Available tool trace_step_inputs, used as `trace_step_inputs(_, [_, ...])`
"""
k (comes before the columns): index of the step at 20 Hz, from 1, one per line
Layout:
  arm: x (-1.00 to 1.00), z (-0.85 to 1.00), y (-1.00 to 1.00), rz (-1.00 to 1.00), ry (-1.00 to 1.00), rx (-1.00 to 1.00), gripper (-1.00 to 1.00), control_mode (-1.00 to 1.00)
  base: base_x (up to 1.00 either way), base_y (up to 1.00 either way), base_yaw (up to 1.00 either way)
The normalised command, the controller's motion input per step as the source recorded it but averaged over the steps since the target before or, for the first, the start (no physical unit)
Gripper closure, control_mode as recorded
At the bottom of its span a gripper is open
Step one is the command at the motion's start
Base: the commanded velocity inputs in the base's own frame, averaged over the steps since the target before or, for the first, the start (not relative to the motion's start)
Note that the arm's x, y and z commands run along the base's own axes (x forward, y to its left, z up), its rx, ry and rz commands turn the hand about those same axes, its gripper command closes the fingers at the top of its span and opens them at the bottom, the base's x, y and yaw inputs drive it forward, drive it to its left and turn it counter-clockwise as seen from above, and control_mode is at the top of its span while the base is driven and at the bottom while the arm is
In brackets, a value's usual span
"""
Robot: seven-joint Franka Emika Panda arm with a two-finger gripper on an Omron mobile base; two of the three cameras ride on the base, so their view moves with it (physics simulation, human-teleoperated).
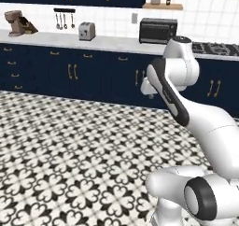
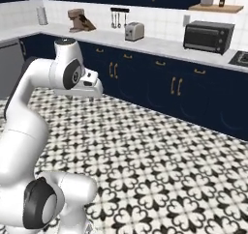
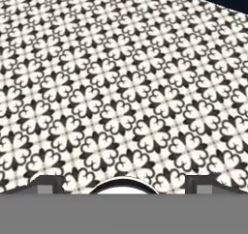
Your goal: Navigate to the toaster.
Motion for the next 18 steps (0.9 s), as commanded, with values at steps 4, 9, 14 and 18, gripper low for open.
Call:
trace_step_inputs(4, [0.0,0.0,0.0,0.0,0.0,0.0,-1.0,1.0,1.0,0.81,-0.22])
trace_step_inputs(9, [0.0,0.0,0.0,0.0,0.0,0.0,-1.0,1.0,1.0,0.68,-0.21])
trace_step_inputs(14, [0.0,0.0,0.0,0.0,0.0,0.0,-1.0,1.0,1.0,0.57,-0.16])
trace_step_inputs(18, [0.0,0.0,0.0,0.0,0.0,0.0,-1.0,1.0,1.0,0.44,-0.15])
